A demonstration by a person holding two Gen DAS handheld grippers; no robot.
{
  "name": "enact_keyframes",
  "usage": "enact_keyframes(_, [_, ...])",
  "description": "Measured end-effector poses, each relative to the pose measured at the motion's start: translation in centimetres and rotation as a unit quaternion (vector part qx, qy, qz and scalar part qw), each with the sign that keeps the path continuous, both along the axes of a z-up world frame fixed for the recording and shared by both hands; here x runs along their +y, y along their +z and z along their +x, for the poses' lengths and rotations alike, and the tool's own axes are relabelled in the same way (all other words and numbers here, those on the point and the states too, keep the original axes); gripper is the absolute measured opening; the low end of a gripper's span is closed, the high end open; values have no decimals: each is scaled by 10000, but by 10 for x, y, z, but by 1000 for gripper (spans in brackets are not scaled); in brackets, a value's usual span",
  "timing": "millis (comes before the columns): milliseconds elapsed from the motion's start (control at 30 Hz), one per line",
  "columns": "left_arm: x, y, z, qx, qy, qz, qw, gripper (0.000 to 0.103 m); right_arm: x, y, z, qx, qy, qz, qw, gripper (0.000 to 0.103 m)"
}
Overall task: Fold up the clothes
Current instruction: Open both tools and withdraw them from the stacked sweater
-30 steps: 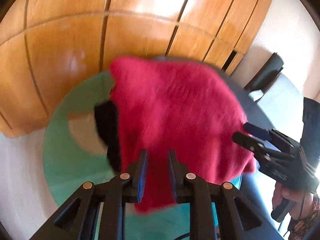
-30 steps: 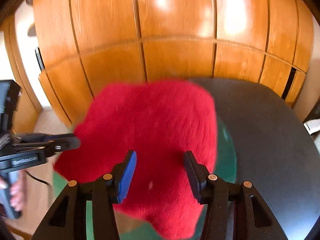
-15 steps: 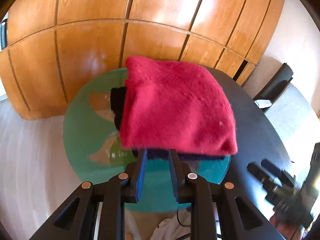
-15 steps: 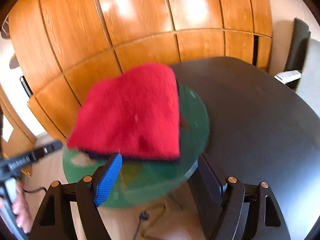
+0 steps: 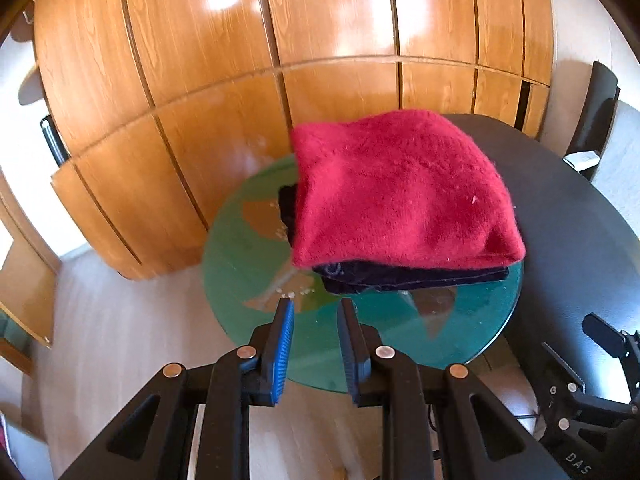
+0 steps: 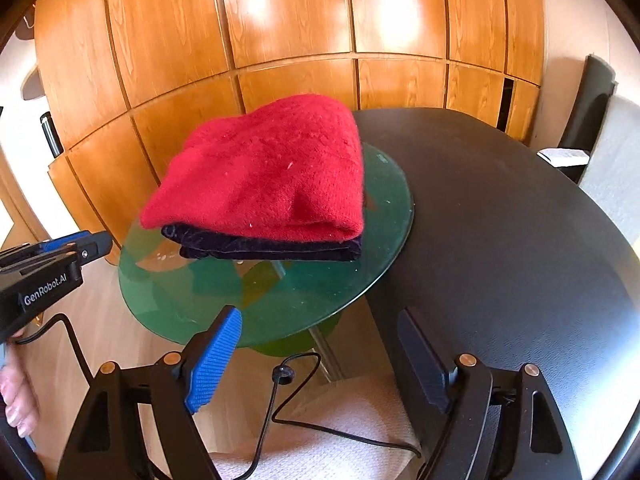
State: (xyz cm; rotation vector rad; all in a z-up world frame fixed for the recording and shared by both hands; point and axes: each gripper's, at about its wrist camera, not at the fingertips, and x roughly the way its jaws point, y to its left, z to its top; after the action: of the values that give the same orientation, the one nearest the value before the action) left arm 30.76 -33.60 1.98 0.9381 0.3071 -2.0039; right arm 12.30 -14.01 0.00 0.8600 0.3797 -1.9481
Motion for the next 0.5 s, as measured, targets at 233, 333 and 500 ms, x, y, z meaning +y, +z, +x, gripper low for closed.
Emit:
enact_keyframes(233, [4,-1,0,-49,-83,-127,9999,22,0,-2,2,-9,-42,32,10000,82])
enact_keyframes(333, [3,-5,-2,-129,-119,-9,9998,22,0,-3,3,-13,-40,49,10000,82])
enact_keyframes(500, [-1,-11,-1,-205,-77,216,9995,22,-5,-4,4,19,-34,100,9999,82])
